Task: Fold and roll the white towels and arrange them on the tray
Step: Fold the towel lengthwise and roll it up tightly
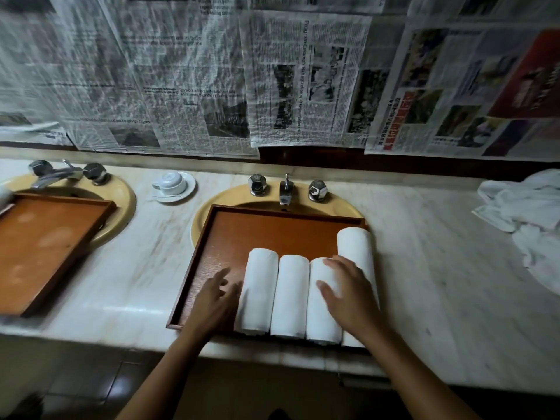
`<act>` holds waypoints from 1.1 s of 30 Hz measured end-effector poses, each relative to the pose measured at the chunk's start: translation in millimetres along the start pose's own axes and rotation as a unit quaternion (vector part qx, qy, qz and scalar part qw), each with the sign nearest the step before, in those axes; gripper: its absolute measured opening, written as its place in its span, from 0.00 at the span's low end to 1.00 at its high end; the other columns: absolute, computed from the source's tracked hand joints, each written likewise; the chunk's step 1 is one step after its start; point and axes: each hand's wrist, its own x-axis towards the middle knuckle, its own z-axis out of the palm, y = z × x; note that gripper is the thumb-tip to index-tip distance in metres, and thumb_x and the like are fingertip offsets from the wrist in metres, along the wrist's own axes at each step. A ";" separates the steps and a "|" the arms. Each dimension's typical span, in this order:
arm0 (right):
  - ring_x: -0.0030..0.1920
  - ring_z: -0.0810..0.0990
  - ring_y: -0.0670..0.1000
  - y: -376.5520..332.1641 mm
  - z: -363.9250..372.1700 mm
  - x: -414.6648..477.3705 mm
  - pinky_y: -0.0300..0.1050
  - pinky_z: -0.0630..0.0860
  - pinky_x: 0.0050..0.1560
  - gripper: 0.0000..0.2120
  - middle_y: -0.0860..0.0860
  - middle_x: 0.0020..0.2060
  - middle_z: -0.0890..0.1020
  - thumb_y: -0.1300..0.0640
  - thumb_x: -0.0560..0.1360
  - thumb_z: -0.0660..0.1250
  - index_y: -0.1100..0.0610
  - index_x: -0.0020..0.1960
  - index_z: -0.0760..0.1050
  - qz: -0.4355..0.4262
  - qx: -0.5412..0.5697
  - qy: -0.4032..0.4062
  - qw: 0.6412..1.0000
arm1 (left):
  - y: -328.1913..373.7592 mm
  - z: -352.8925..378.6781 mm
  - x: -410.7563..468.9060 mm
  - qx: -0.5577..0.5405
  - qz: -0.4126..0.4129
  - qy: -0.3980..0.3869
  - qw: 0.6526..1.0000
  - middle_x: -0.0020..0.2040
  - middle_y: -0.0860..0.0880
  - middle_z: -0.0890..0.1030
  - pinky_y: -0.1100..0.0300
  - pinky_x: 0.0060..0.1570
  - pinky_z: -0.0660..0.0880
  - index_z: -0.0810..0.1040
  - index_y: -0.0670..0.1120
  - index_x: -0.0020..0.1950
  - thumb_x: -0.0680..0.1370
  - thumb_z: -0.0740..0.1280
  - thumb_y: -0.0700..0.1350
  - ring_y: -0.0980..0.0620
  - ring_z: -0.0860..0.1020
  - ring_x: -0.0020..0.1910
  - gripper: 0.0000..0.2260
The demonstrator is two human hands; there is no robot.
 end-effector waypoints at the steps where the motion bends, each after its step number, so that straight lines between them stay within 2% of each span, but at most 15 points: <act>1: 0.70 0.73 0.54 9.1 -6.0 -3.6 0.53 0.71 0.71 0.21 0.51 0.71 0.75 0.47 0.80 0.68 0.51 0.71 0.74 0.035 0.036 0.046 0.998 | -7.2 -5.1 0.0 0.011 -0.002 0.041 0.999 0.64 0.45 0.78 0.48 0.56 0.77 0.73 0.53 0.74 0.80 0.67 0.60 0.49 0.79 0.57 0.24; 3: 0.66 0.75 0.55 27.3 -19.2 -10.8 0.49 0.73 0.64 0.21 0.54 0.69 0.75 0.49 0.81 0.67 0.53 0.72 0.72 0.141 0.077 0.076 0.984 | -23.2 -17.4 1.8 0.077 -0.023 0.120 0.990 0.65 0.42 0.77 0.42 0.61 0.75 0.75 0.50 0.71 0.81 0.69 0.53 0.42 0.77 0.61 0.19; 5: 0.65 0.76 0.57 50.0 -23.7 -17.8 0.49 0.73 0.60 0.26 0.56 0.70 0.74 0.43 0.82 0.63 0.53 0.76 0.68 0.262 0.096 0.024 0.960 | -38.6 -29.9 1.3 0.151 -0.077 0.156 0.973 0.66 0.39 0.75 0.38 0.61 0.71 0.74 0.48 0.71 0.80 0.68 0.51 0.36 0.73 0.64 0.20; 7: 0.66 0.76 0.60 65.9 -20.2 -24.0 0.54 0.73 0.63 0.33 0.58 0.72 0.73 0.34 0.81 0.59 0.53 0.78 0.65 0.339 0.131 -0.043 0.931 | -46.3 -36.1 -2.4 0.178 -0.149 0.151 0.961 0.68 0.36 0.74 0.37 0.62 0.69 0.72 0.47 0.73 0.81 0.66 0.51 0.33 0.72 0.66 0.21; 9: 0.69 0.74 0.61 67.7 -14.6 -28.6 0.56 0.71 0.68 0.37 0.58 0.74 0.72 0.31 0.80 0.58 0.53 0.80 0.64 0.369 0.172 -0.080 0.910 | -47.5 -34.9 -6.0 0.151 -0.163 0.126 0.967 0.63 0.35 0.77 0.40 0.59 0.71 0.74 0.42 0.70 0.82 0.64 0.48 0.33 0.75 0.60 0.17; 11: 0.72 0.72 0.60 63.4 -12.7 -28.9 0.55 0.69 0.69 0.35 0.58 0.76 0.70 0.33 0.81 0.58 0.54 0.80 0.63 0.364 0.188 -0.079 0.909 | -49.4 -30.9 -5.1 0.117 -0.130 0.131 0.976 0.51 0.35 0.79 0.44 0.49 0.75 0.77 0.37 0.59 0.82 0.63 0.42 0.37 0.77 0.47 0.10; 13: 0.72 0.72 0.60 59.9 -14.4 -24.3 0.53 0.69 0.68 0.34 0.58 0.76 0.70 0.34 0.81 0.58 0.54 0.80 0.64 0.360 0.184 -0.074 0.912 | -50.9 -29.9 -2.3 0.115 -0.120 0.150 0.975 0.46 0.37 0.79 0.46 0.42 0.76 0.77 0.39 0.52 0.80 0.62 0.40 0.40 0.76 0.41 0.06; 16: 0.71 0.74 0.60 60.7 -16.7 -13.1 0.54 0.70 0.70 0.35 0.57 0.74 0.72 0.32 0.80 0.59 0.54 0.79 0.66 0.358 0.180 -0.073 0.913 | -49.9 -29.2 0.1 0.121 -0.116 0.144 0.975 0.45 0.40 0.78 0.49 0.40 0.72 0.75 0.43 0.49 0.80 0.61 0.41 0.41 0.75 0.41 0.05; 21: 0.71 0.73 0.60 61.5 -20.2 16.8 0.54 0.70 0.69 0.37 0.57 0.75 0.72 0.31 0.79 0.59 0.54 0.78 0.67 0.352 0.171 -0.057 0.918 | -37.7 -26.3 12.4 0.105 -0.106 0.132 0.980 0.43 0.40 0.77 0.50 0.37 0.70 0.74 0.43 0.47 0.82 0.60 0.44 0.43 0.75 0.39 0.07; 25: 0.71 0.73 0.61 67.4 -20.0 37.9 0.56 0.70 0.70 0.37 0.57 0.74 0.72 0.31 0.79 0.60 0.54 0.78 0.66 0.340 0.164 -0.054 0.924 | -32.0 -24.2 17.3 0.084 -0.102 0.111 0.985 0.44 0.41 0.78 0.48 0.40 0.72 0.74 0.43 0.49 0.82 0.61 0.46 0.41 0.76 0.41 0.07; 27: 0.71 0.73 0.60 71.4 -21.6 42.9 0.55 0.70 0.70 0.36 0.56 0.74 0.72 0.32 0.79 0.61 0.54 0.79 0.65 0.333 0.165 -0.060 0.926 | -28.5 -24.1 15.3 0.083 -0.103 0.096 0.987 0.47 0.44 0.79 0.46 0.45 0.73 0.74 0.41 0.54 0.82 0.63 0.47 0.37 0.78 0.47 0.09; 30: 0.72 0.72 0.58 74.6 -25.7 39.8 0.53 0.70 0.70 0.35 0.55 0.75 0.72 0.35 0.80 0.63 0.53 0.80 0.64 0.307 0.159 -0.074 0.935 | -20.7 -17.7 12.6 0.142 -0.100 0.108 0.979 0.63 0.42 0.77 0.41 0.58 0.74 0.70 0.47 0.72 0.79 0.65 0.54 0.37 0.76 0.61 0.24; 33: 0.72 0.73 0.57 74.4 -23.8 25.1 0.49 0.70 0.67 0.36 0.54 0.75 0.72 0.42 0.79 0.70 0.54 0.81 0.61 0.259 0.139 -0.054 0.954 | 6.0 0.4 1.9 0.137 -0.008 0.119 0.983 0.73 0.41 0.70 0.41 0.65 0.70 0.66 0.47 0.78 0.77 0.70 0.54 0.39 0.71 0.70 0.31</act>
